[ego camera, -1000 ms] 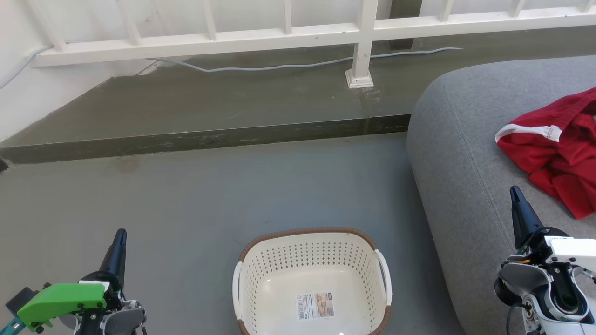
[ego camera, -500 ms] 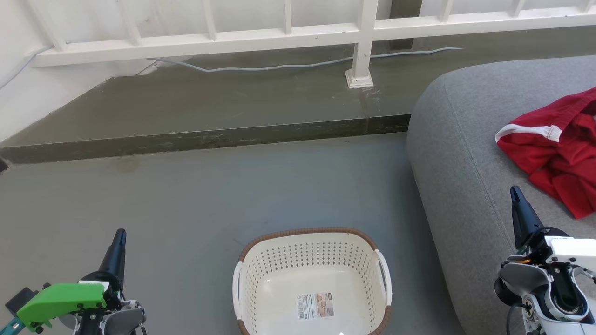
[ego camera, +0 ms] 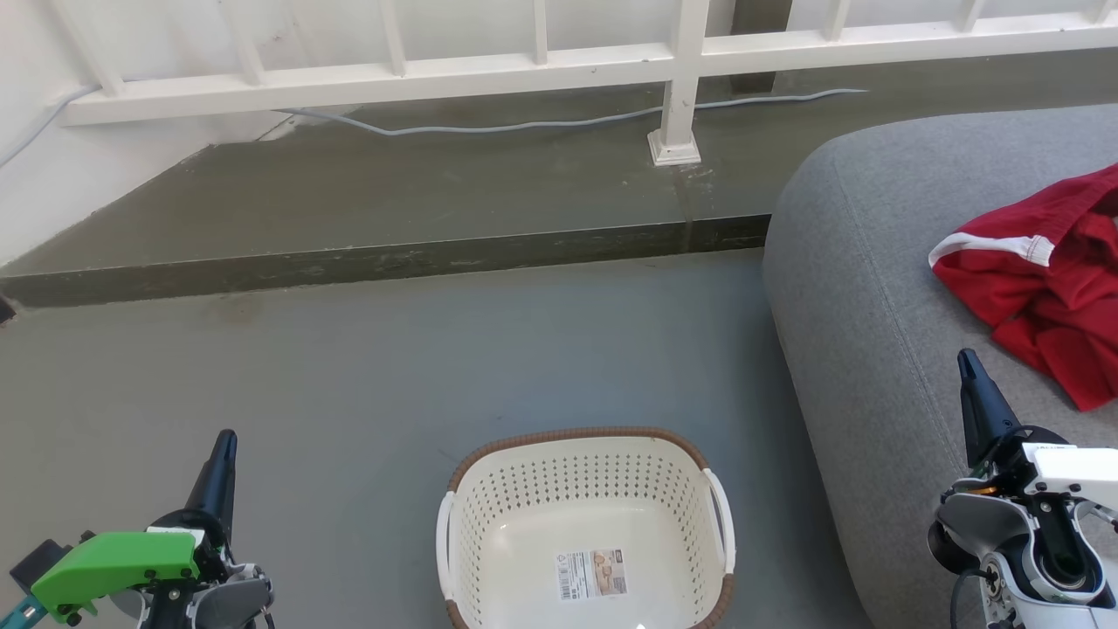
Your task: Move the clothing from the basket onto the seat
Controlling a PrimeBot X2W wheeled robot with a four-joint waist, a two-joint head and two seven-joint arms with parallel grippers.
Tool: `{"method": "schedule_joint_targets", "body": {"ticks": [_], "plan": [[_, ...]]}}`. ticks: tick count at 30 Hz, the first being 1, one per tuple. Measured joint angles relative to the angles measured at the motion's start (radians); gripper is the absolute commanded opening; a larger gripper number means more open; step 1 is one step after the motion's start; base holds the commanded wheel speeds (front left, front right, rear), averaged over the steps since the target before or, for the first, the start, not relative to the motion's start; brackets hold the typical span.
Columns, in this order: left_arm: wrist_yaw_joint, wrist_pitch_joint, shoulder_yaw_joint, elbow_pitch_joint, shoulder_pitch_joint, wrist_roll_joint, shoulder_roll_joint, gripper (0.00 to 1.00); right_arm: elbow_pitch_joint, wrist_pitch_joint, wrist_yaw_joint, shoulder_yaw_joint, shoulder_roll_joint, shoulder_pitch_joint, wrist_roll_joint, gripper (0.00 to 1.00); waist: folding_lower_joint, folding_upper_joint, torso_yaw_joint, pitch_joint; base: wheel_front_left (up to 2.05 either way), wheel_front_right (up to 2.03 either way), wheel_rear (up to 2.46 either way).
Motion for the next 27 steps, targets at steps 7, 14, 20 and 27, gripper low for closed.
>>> {"method": "schedule_joint_targets", "body": {"ticks": [7,14,20,27], "plan": [[0.000,0.000,0.001,0.000,0.000,0.000,0.000,0.00,0.000,0.000,0.001,-0.001,0.000,0.000,0.000,0.00,0.0000,0.0000,0.000,0.000,0.00,0.00,0.00],[0.000,0.000,0.001,0.000,0.000,0.000,-0.001,0.00,0.000,0.000,0.001,-0.001,0.000,0.000,0.000,0.00,0.0000,0.0000,0.000,0.000,0.00,0.00,0.00],[0.000,0.001,0.002,0.000,0.000,0.000,-0.001,0.00,0.000,0.000,0.001,-0.001,0.000,0.000,0.000,0.00,0.0000,0.0000,0.000,0.000,0.00,0.00,0.00],[0.000,0.001,0.002,0.000,0.000,0.000,-0.002,0.00,-0.001,0.000,0.001,-0.002,0.000,0.000,0.000,0.00,0.0000,0.0000,0.000,0.000,0.00,0.00,0.00]]}}
